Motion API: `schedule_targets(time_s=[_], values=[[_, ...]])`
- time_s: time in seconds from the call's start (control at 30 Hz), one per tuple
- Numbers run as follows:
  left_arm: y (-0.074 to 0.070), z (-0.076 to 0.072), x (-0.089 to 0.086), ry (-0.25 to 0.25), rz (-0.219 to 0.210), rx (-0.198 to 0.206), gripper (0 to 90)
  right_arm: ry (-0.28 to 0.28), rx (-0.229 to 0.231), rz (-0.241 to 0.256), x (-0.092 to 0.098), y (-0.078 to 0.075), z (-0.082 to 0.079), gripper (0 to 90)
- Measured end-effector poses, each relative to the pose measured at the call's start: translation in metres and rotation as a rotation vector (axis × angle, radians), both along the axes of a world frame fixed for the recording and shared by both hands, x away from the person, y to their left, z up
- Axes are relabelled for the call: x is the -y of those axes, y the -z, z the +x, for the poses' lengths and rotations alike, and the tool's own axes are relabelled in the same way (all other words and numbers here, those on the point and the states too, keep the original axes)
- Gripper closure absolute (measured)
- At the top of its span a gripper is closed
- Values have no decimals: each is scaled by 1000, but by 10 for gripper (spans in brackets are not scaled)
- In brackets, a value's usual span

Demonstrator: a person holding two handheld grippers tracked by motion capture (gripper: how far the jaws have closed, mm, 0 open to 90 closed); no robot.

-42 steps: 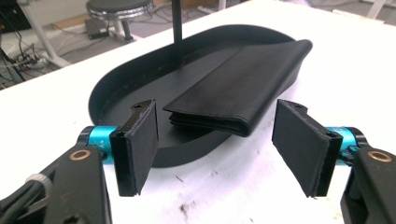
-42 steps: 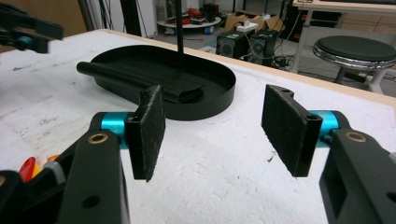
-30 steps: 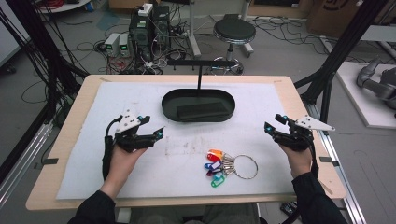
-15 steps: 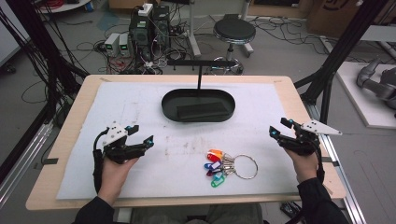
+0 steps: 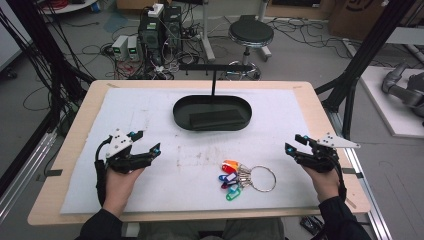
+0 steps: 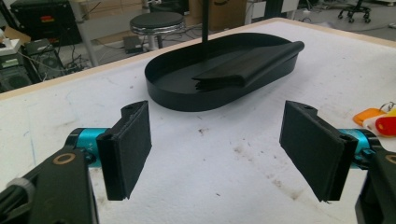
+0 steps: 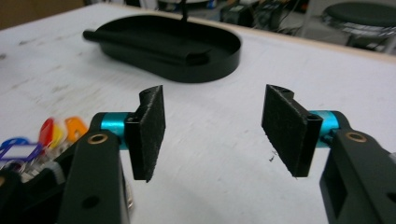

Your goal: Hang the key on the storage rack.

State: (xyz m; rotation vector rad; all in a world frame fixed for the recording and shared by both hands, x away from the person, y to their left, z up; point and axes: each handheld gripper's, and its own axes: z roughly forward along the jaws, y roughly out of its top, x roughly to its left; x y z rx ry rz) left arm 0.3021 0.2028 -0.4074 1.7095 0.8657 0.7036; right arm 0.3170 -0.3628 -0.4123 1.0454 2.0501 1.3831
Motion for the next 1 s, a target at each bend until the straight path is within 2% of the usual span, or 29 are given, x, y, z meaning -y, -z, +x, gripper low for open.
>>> schedule_targets(time_s=[0.27,0.5,0.6,0.63,0.87,1.0], values=[[5,4,-1,-3,13,-15,252,-124,-90,-64,-19,12,2,532],[7,6,1,8,20,-21,252,-200,-145,-126,-32,20,3,627],[8,6,2,11,21,-23,253,-212,-165,-145,-37,22,4,652],[8,6,3,12,22,-25,254,-233,-187,-167,-42,25,6,665],[9,4,3,12,23,-26,254,-282,-248,-272,-58,37,10,739],[9,4,2,10,22,-27,254,-285,-229,-308,-60,38,9,770]])
